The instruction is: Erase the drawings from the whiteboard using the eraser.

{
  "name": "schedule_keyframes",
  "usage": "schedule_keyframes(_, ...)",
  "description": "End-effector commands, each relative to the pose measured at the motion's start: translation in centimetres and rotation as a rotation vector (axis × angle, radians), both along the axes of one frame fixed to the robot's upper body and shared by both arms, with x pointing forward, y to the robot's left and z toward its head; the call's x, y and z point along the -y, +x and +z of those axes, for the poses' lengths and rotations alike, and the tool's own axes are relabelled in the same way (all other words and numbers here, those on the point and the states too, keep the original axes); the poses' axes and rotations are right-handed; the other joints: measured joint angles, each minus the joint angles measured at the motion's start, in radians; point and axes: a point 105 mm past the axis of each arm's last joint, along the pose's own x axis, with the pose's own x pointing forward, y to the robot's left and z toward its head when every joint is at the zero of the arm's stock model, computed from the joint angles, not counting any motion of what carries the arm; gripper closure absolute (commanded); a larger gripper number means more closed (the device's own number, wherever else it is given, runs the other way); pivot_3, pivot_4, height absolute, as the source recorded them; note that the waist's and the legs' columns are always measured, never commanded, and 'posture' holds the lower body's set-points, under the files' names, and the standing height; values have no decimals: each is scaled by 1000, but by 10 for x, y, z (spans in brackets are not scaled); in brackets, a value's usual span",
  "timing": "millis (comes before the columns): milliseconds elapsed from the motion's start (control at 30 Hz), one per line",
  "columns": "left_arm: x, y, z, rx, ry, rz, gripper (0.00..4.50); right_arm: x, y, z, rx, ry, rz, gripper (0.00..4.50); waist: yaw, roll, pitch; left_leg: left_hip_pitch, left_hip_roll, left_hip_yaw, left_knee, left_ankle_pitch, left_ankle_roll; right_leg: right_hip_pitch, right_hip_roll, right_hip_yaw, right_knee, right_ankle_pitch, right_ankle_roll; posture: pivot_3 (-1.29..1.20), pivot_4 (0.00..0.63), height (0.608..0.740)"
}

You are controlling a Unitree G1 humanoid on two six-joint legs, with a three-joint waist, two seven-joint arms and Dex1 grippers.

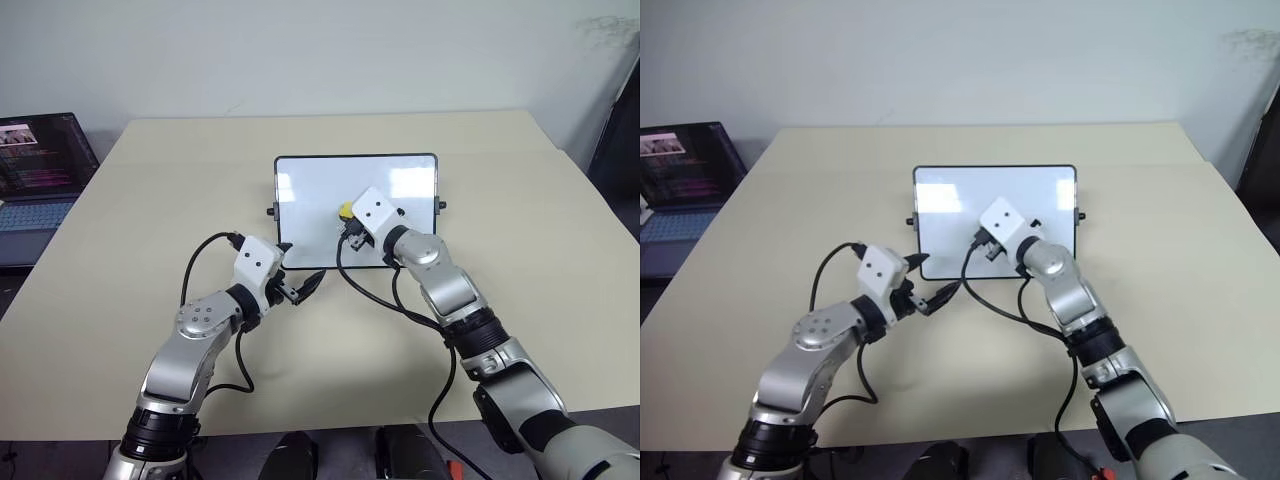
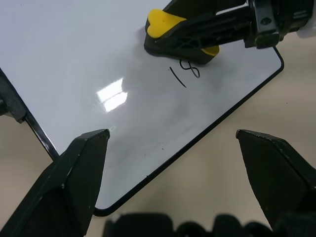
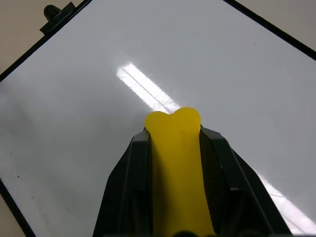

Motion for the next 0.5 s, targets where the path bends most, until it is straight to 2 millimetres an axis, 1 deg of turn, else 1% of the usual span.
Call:
schedule_keyframes(33,1,-2,18,66,-10,-7,0,-2,-1,-4,-10,9,8,3504,0,0,0,0,0,0,0,0,0,0,0,0,0,0,0,0,150,740)
schedule_keyframes(167,2,-3,20,70,-8,-7,0,1,1,-8,-39,30,-14,3504,0,0,0,1,0,0,1,0,0,0,0,0,2,0,0,0,150,740)
schedule_keyframes(367,2,-2,24,78,-7,-5,0,-2,-2,-14,-65,34,-13,3504,0,0,0,2,0,0,1,0,0,1,0,0,2,0,0,0,150,740)
schedule_keyframes(400,2,-2,25,78,-6,-5,0,-2,-3,-16,-72,32,-14,3504,0,0,0,2,0,0,1,0,0,1,0,0,2,0,0,0,150,740)
schedule_keyframes(500,1,-2,26,79,-4,-5,0,0,-10,-31,-101,3,-11,3504,1,0,0,2,0,0,1,0,0,1,0,0,2,0,0,0,150,740)
